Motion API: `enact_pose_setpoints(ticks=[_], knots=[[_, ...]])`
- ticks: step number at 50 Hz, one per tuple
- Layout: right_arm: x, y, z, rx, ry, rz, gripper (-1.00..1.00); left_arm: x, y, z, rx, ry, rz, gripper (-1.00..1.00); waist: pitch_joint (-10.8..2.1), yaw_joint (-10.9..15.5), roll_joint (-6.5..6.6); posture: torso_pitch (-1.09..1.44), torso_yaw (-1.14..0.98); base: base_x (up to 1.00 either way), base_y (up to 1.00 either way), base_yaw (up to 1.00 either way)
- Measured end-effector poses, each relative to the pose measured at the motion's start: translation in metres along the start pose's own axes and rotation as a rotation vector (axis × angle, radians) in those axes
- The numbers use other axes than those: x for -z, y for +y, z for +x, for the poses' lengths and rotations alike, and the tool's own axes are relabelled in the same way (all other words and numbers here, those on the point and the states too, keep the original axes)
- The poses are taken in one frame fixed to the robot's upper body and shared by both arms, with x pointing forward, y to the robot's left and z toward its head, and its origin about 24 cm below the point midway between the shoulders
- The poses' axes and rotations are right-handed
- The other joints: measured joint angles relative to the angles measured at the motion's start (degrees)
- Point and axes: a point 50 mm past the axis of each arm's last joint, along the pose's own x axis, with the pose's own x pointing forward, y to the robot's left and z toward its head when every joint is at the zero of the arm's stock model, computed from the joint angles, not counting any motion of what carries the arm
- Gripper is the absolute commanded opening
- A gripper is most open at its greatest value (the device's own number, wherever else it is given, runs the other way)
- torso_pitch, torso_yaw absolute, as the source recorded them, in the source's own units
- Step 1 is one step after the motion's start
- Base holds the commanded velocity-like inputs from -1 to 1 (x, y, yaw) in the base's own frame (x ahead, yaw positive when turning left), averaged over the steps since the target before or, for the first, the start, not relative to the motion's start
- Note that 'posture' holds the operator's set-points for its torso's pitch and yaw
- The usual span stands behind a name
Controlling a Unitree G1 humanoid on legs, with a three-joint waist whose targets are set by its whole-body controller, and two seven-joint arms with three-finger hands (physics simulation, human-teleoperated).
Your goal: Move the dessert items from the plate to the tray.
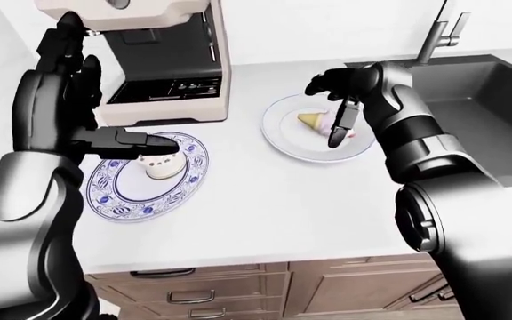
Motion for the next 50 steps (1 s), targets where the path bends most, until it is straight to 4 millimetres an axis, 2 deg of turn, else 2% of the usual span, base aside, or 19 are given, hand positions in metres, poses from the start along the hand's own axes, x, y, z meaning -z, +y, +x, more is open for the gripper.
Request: enact_pose_setpoints(ticks=[22, 33, 50], knots=[[0.0025, 0.0051, 0.0048, 0.034, 0.000, 0.003, 0.40, 0.0023, 0.0014, -0.0035, -0.001, 0.007, 0.000, 1.00, -0.13, 0.0, 0.10, 0.00, 0.00, 0.00, 0.00, 0.00], [0.0015, 0.0062, 0.0059, 0.048, -0.003, 0.001, 0.33, 0.0035, 0.0036, -0.0051, -0.004, 0.010, 0.001, 1.00, -0.20, 0.0, 0.11, 0.00, 0.00, 0.00, 0.00, 0.00], [-0.0015, 0.0050, 0.0055, 0.062, -0.014, -0.017, 0.07, -0.0016, 0.0069, -0.0060, -0.012, -0.002, 0.008, 1.00, -0.27, 0.0, 0.17, 0.00, 0.00, 0.00, 0.00, 0.00]])
